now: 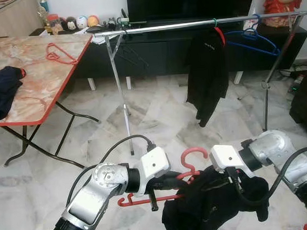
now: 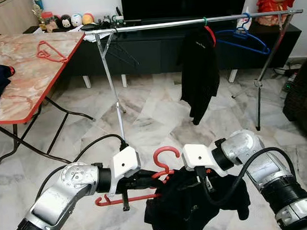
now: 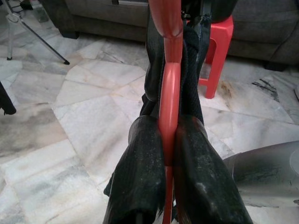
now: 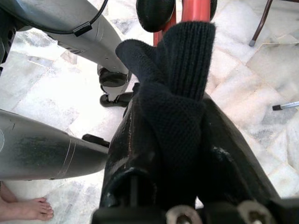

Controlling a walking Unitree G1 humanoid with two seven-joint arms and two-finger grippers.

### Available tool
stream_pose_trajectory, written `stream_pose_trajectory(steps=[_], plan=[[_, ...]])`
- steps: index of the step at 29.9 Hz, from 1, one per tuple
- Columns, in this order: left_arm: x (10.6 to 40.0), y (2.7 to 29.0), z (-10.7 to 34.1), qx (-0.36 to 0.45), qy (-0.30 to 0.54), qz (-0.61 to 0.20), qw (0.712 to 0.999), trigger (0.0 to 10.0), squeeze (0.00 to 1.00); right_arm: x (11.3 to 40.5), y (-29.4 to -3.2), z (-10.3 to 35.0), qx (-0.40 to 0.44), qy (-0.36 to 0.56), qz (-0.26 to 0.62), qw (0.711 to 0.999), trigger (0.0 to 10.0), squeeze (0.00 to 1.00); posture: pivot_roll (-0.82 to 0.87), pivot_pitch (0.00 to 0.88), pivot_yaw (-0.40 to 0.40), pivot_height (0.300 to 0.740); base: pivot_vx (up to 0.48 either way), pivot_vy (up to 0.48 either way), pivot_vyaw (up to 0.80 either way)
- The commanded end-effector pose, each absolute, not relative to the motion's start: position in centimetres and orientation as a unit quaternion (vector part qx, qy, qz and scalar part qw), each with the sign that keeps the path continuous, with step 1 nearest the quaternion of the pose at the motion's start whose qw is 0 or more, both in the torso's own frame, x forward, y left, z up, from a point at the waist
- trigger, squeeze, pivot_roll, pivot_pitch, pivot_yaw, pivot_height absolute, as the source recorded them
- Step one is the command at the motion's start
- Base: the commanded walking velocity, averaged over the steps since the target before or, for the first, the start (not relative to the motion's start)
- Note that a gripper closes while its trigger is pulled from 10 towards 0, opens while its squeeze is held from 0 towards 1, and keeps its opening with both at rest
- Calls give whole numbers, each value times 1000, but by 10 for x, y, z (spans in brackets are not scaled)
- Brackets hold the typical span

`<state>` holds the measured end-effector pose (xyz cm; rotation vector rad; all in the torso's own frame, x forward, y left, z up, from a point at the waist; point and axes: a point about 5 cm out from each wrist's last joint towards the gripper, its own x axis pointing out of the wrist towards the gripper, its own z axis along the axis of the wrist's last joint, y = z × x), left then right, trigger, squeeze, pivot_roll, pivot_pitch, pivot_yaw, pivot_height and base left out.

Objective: Hang hanger

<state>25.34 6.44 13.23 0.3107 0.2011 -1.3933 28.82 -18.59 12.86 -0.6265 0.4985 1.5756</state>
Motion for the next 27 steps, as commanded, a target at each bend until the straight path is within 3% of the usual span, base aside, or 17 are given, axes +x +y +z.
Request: stream_pose_trajectory(steps=[1, 7, 8, 9, 21, 27], plan=[[258, 63, 143, 152, 63, -635, 754, 10000, 0, 288, -181, 129, -283, 210, 694, 628, 0, 0, -56, 0, -8, 740, 0, 0, 0], [258, 66, 142, 147, 73, -638, 753, 10000, 0, 287, -181, 127, -285, 210, 689, 632, 0, 0, -58, 0, 6, 740, 0, 0, 0], [259, 67, 142, 150, 70, -636, 754, 10000, 333, 286, -181, 126, -285, 211, 688, 633, 0, 0, -61, 0, 10, 740, 0, 0, 0], [260, 67, 142, 151, 69, -633, 756, 10000, 1000, 285, -182, 126, -284, 212, 689, 633, 0, 0, -61, 0, 11, 740, 0, 0, 0], [267, 73, 145, 152, 61, -618, 769, 10000, 1000, 288, -191, 120, -320, 221, 661, 641, 0, 0, -71, 0, 8, 740, 0, 0, 0], [282, 100, 155, 162, 51, -565, 808, 10000, 1000, 293, -204, 117, -330, 233, 627, 666, 0, 0, -67, 0, 5, 740, 0, 0, 0]])
